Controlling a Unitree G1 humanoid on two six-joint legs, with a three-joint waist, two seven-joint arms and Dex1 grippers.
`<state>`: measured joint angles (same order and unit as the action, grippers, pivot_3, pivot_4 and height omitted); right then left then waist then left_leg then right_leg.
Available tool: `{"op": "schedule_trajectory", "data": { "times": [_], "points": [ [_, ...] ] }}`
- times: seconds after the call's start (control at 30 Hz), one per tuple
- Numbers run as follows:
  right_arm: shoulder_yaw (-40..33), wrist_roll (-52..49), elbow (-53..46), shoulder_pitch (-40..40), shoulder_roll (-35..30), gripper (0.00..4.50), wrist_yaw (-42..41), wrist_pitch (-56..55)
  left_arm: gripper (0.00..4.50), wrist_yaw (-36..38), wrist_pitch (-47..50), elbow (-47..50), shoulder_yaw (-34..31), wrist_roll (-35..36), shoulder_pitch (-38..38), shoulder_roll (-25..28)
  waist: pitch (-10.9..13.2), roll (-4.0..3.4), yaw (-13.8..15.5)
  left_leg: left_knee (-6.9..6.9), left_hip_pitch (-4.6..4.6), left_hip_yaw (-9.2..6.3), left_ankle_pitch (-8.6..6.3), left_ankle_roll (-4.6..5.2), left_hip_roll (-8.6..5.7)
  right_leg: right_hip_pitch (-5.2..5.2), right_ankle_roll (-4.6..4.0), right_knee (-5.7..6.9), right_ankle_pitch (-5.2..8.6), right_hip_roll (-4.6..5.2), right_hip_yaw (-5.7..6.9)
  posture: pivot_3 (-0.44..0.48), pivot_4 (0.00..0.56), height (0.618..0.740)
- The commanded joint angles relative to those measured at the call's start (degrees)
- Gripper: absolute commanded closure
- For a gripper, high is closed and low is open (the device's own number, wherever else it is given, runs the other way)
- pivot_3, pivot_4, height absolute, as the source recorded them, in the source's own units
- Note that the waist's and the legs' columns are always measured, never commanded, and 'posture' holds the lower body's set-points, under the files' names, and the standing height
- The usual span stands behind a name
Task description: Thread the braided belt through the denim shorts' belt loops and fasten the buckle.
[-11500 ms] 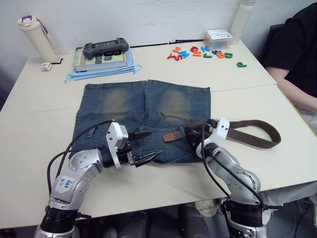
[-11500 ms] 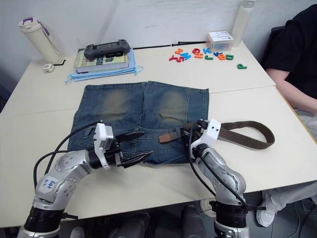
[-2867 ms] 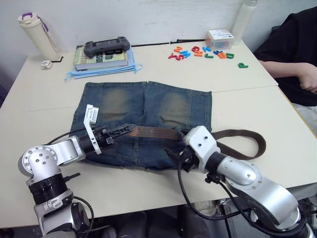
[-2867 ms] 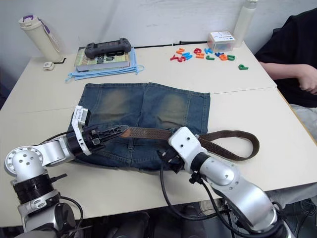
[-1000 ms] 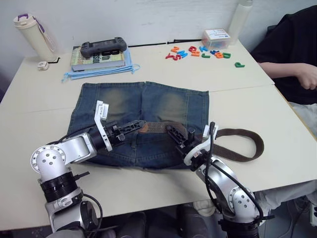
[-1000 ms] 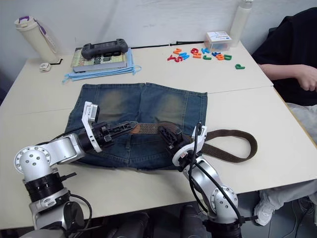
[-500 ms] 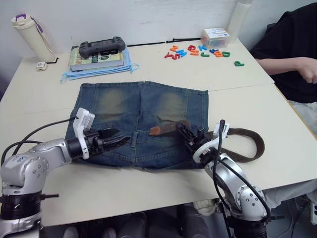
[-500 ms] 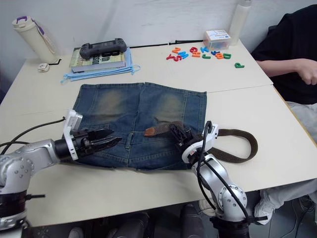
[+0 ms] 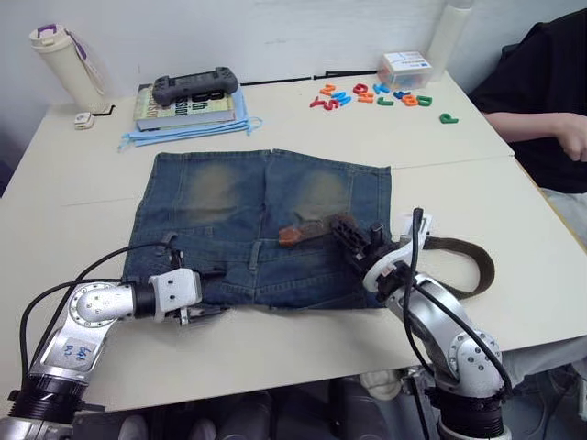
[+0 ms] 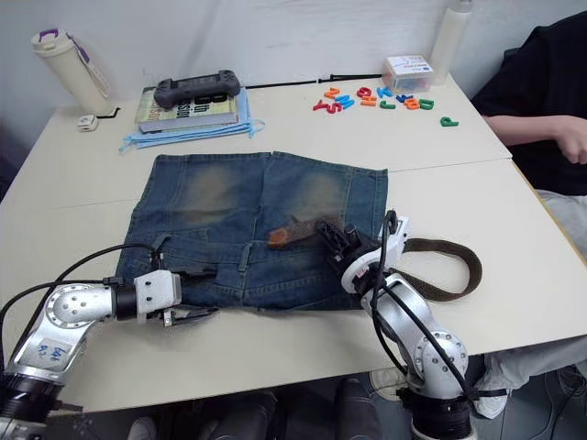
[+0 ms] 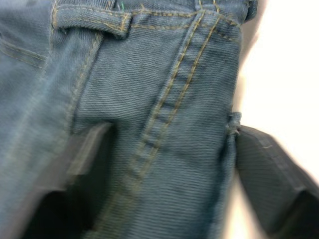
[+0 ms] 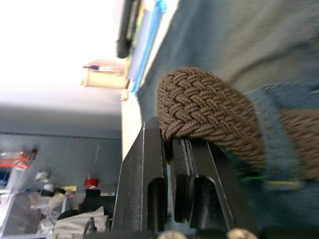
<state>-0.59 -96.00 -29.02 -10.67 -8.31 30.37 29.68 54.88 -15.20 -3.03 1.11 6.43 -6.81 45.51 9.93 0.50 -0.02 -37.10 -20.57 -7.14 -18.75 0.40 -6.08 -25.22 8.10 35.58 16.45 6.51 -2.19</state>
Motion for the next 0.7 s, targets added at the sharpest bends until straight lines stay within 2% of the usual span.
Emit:
{"op": "schedule_trajectory", "data": {
  "times": [0.03, 0.07, 0.17, 0.2, 0.3, 0.43, 0.53, 0.7],
  "points": [
    [-1.10, -1.71, -3.62, -1.10, -0.13, 4.50, 0.20, -1.04, 2.56, 0.15, -1.53, -1.77, 1.38, -2.14, 0.64, -0.25, 0.00, 0.00, -0.05, 0.00, 0.00, 0.00, 0.00, 0.00, 0.00, 0.00, 0.00, 0.00, 0.00, 0.00, 0.00, 0.000, 0.150, 0.731],
    [-1.08, -1.83, -3.85, -1.32, -0.09, 4.50, 0.38, -1.19, 3.10, 0.44, -1.15, -1.22, 1.46, -1.49, 0.90, -0.47, 0.00, 0.00, -0.05, -0.02, 0.00, 0.00, 0.00, 0.00, 0.01, 0.00, 0.00, 0.02, 0.00, -0.01, 0.00, 0.000, 0.150, 0.731],
    [-1.14, -2.19, -4.06, -1.91, 0.07, 4.50, 0.90, -1.79, 4.33, 0.78, -0.49, 1.37, 2.00, -0.53, 1.70, -1.20, -0.01, -0.01, -0.04, -0.02, 0.00, 0.00, 0.00, 0.01, 0.00, 0.00, 0.00, 0.04, 0.00, -0.02, 0.01, 0.000, 0.150, 0.731],
    [-1.25, -2.36, -3.88, -2.17, 0.05, 4.50, 1.04, -1.96, 4.48, 0.39, 1.28, 3.02, 2.41, -0.12, 1.95, -1.89, -0.01, -0.01, -0.05, -0.03, 0.00, 0.00, 0.01, 0.02, -0.02, 0.00, 0.01, 0.04, 0.00, -0.02, 0.00, 0.000, 0.150, 0.731],
    [-2.24, -3.14, -2.79, -3.19, -0.95, 4.50, 1.13, -1.84, 4.48, -1.99, 9.57, 8.84, 4.40, 1.05, 1.69, -5.54, 0.01, -0.03, 0.18, -0.03, 0.00, -0.03, 0.01, 0.08, -0.09, 0.03, 0.03, 0.02, -0.01, 0.00, 0.02, 0.000, 0.150, 0.731],
    [-4.96, -5.06, -0.20, -4.60, -4.30, 4.50, 0.01, -0.51, 4.48, -6.11, 17.87, 12.36, 7.79, -1.84, -0.88, -10.83, 0.00, -0.03, 0.49, -0.12, -0.01, -0.05, 0.00, 0.20, -0.17, 0.20, 0.16, -0.07, -0.08, 0.03, 0.04, 0.000, 0.150, 0.731],
    [-7.24, -6.67, 3.12, -6.16, -8.91, 4.50, -2.11, 2.08, 4.48, -9.26, 22.86, 12.55, 10.41, -4.06, -3.97, -14.92, 0.00, -0.06, 1.17, -0.17, 0.00, -0.06, 0.01, 0.23, -0.18, 0.27, 0.21, -0.15, -0.11, 0.02, 0.05, 0.000, 0.150, 0.731],
    [-10.14, -7.88, 9.62, -8.94, -15.46, 4.50, -6.18, 6.14, 4.48, -12.84, 26.26, 10.92, 13.63, -8.29, -7.14, -18.40, -0.01, -0.11, 1.46, -0.16, 0.04, -0.06, 0.03, 0.22, -0.15, 0.31, 0.21, -0.14, -0.12, 0.01, 0.08, 0.000, 0.150, 0.731]
  ]
}}
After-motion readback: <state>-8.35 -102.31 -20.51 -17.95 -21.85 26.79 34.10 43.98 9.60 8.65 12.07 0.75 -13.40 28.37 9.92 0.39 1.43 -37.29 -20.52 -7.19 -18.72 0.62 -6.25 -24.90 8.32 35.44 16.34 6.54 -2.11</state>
